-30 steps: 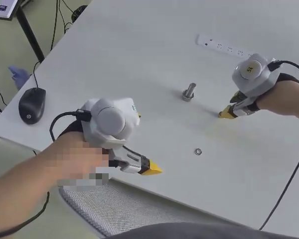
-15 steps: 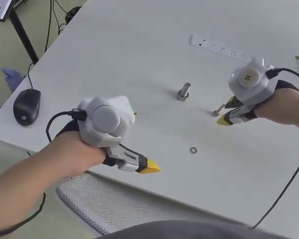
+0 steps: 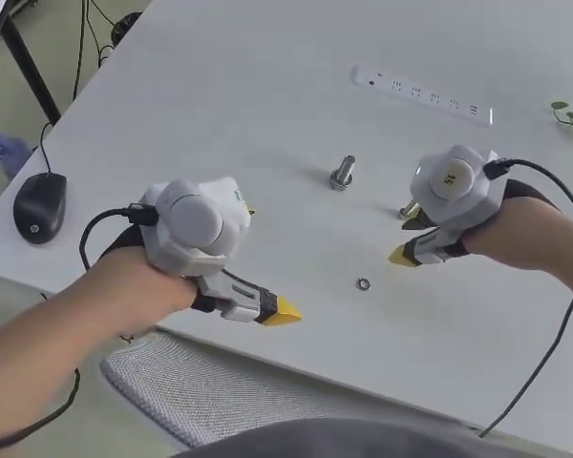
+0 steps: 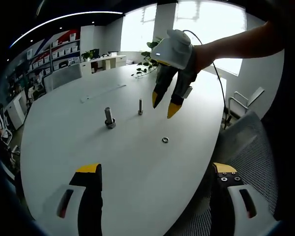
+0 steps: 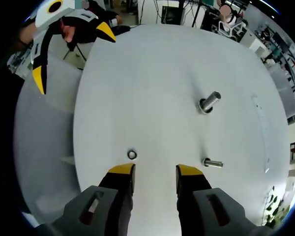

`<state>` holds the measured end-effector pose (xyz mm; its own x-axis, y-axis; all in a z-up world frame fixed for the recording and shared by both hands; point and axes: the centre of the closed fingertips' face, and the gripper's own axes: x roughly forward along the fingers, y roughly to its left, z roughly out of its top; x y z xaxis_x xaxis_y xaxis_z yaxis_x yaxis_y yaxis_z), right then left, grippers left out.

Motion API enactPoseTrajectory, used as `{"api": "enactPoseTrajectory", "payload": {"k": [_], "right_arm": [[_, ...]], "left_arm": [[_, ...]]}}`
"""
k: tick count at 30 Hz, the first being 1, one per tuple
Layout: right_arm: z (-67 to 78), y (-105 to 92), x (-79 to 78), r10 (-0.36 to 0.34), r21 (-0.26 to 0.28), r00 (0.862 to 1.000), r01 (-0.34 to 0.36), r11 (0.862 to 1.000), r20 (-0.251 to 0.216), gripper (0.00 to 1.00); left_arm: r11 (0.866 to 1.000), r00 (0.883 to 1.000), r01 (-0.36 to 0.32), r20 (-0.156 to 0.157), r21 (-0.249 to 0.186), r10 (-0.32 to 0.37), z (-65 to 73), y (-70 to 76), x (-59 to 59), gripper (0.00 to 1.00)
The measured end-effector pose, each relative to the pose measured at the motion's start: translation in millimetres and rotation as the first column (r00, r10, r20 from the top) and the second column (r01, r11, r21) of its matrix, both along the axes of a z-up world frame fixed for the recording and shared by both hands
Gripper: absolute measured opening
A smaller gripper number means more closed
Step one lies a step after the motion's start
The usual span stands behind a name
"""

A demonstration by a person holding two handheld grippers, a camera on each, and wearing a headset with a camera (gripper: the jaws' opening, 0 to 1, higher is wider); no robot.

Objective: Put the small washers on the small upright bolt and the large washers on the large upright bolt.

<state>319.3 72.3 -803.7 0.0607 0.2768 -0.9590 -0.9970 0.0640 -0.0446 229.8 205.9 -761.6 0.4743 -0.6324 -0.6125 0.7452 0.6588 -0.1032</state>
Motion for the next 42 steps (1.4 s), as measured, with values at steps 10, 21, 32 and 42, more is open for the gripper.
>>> {"api": "enactPoseTrajectory", "payload": {"k": [10, 21, 32, 42], "right_arm": [[-4.3, 4.5, -26.1, 0.01, 0.009, 1.0, -0.01, 1.0, -0.025, 0.35], [-21.1, 9.8, -35.2, -0.01, 0.018, 0.998, 0.011, 1.0, -0.059, 0.35], [-53.1, 17.6, -31.7, 0.031, -0.004, 0.999, -0.031, 1.0, -0.021, 0.33], [-66.4, 10.8, -30.5, 0.01, -0.009, 1.0, -0.01, 1.0, -0.03, 0.33]], "left_arm": [[1.0, 1.0, -0.003, -0.002, -0.004, 0.003, 0.8, -1.1, -0.6, 0.91], [1.0, 1.0, -0.004, -0.01, -0.005, 0.004, -1.5, 0.5, -3.9, 0.9], [1.0, 1.0, 0.001, -0.014, -0.009, -0.001, 3.2, 1.5, -6.3, 0.88], [1.0, 1.0, -0.004, -0.013, -0.001, 0.004, 4.5, 3.3, -7.2, 0.87]]}}
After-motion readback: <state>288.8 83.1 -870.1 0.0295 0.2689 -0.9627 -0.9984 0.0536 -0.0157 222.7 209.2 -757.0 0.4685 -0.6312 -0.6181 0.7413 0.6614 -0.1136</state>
